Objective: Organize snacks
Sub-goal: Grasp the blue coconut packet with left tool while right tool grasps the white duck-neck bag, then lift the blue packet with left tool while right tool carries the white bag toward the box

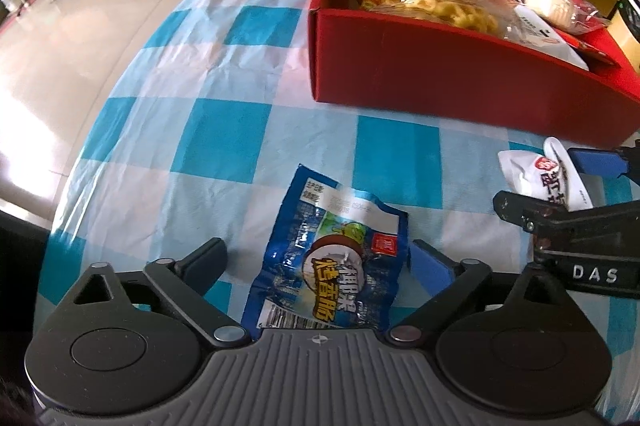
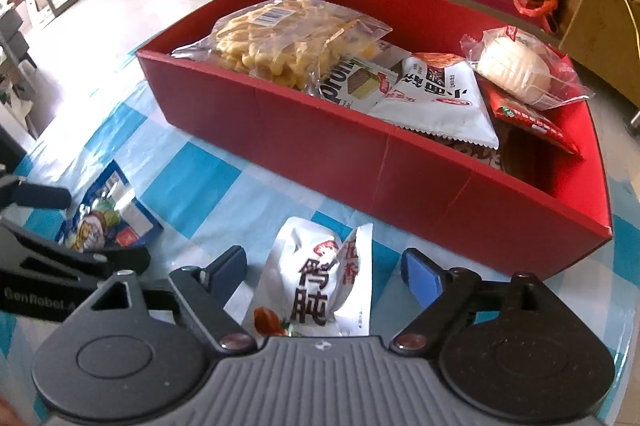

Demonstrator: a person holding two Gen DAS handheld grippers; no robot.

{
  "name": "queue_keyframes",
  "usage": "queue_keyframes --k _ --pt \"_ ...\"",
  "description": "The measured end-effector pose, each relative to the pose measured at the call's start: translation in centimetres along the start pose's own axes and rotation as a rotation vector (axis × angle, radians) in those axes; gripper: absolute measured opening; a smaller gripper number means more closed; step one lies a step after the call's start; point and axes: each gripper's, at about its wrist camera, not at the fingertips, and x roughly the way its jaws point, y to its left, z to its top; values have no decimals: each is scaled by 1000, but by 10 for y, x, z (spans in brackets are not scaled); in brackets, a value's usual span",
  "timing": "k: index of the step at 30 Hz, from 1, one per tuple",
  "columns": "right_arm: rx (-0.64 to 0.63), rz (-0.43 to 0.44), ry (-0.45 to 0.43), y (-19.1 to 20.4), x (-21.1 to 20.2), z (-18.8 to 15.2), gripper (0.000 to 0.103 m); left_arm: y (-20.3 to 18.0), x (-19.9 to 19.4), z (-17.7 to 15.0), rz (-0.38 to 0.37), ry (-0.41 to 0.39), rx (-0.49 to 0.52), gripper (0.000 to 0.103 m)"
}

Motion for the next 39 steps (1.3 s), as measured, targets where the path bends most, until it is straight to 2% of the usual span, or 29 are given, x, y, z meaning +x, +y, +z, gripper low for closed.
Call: queue_keyframes --k 2,4,6,17,24,30,33,37,39 --pt "-16 11 -2 1 -3 -3 69 -4 -3 1 -9 -4 19 85" --pt "-24 12 -5 3 -8 -5 55 -9 -6 1 -18 -7 38 79" --pt "-21 11 -3 3 -10 -7 52 -12 -6 2 -15 -6 53 79" --pt "63 -1 29 -10 -40 -39 49 -14 -12 -7 -36 27 42 77" --pt "93 11 35 -5 -65 -77 49 -36 -23 -37 -56 41 82 77" --pt "83 -36 66 -2 -69 -107 50 -55 -31 -68 -43 44 133 78" --pt "64 -57 56 1 -69 -111 51 -58 -33 -75 -27 33 136 80" --pt "67 -66 56 1 -66 -109 56 -56 -30 -78 -8 29 122 95" --pt "76 -62 55 -1 -66 -109 57 -54 -30 -79 -12 27 119 96"
